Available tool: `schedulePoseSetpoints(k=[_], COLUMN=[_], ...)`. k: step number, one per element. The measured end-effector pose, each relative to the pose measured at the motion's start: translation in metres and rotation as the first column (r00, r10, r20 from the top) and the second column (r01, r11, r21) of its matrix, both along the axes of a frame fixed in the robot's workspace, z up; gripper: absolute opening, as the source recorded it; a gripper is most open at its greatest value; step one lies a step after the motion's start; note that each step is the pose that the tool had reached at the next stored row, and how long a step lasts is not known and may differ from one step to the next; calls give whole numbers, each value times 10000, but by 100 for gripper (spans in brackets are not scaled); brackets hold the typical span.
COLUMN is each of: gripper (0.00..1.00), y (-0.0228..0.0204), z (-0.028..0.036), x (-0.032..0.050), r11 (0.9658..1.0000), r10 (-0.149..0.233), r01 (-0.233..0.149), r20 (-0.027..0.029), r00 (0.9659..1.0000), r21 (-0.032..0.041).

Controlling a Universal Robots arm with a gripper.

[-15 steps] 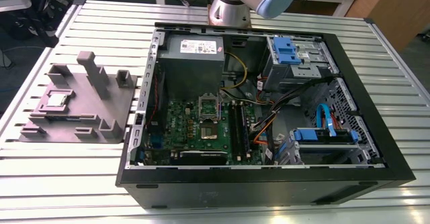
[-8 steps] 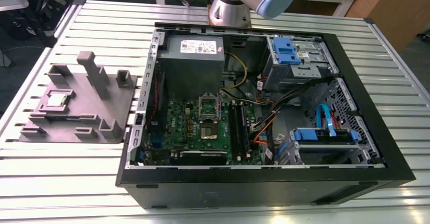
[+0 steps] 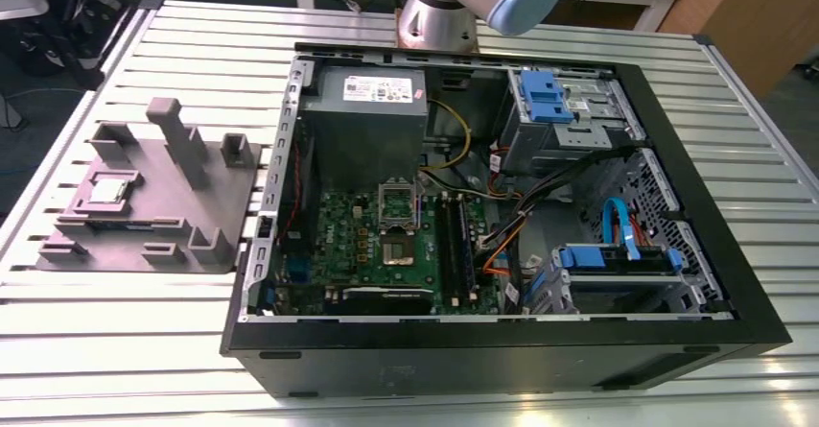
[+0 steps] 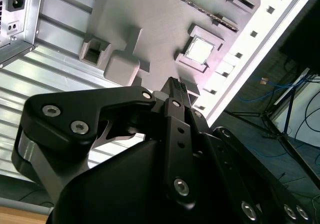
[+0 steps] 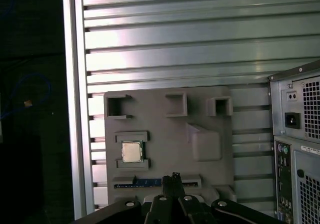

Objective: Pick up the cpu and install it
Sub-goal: 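Reach for the cpu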

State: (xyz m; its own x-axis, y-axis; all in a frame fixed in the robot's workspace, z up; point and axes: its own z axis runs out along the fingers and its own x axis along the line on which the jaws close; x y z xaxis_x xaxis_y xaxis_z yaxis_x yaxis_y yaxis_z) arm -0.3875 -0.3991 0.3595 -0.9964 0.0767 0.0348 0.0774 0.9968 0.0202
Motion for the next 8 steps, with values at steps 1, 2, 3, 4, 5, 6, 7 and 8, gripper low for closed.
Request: schedulePoseSetpoints(k=[1, 2, 3, 4, 5, 6, 7, 8], gripper=[10, 10, 10, 10, 10, 10, 10, 10], y=[0, 0, 0, 0, 0, 0, 0, 0], z=[0, 0, -1, 0, 0, 0, 0, 0], x=[-5, -11, -16, -23, -29, -35, -42, -49], r11=[10000, 10000, 10000, 10000, 10000, 10000, 10000, 10000], r10=[0, 0, 0, 0, 0, 0, 0, 0], r01=[0, 0, 0, 0, 0, 0, 0, 0], r20=[1, 0, 1, 0, 0, 0, 0, 0], r00=[10000, 10000, 10000, 10000, 10000, 10000, 10000, 10000], r21=[1, 0, 1, 0, 0, 0, 0, 0])
